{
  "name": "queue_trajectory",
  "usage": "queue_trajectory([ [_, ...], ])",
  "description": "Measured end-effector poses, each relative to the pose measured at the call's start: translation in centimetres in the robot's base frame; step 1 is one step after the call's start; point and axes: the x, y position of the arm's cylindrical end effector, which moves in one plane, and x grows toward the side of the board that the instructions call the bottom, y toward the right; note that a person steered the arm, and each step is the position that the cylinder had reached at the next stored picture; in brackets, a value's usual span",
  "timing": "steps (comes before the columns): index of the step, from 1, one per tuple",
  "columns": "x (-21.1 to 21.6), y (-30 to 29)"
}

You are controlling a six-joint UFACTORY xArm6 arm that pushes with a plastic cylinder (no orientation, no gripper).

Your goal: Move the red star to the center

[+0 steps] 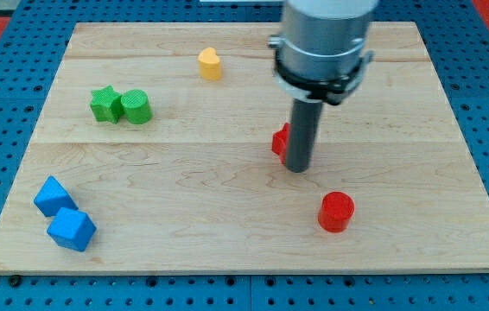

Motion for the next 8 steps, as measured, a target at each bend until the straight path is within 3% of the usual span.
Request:
queue_trajectory([
  [2,-4.4,-2.6],
  [3,0.7,-3.3],
  [5,-2.8,0.0],
  [7,-3.4,-4.7],
  [8,-4.7,-12.5],
])
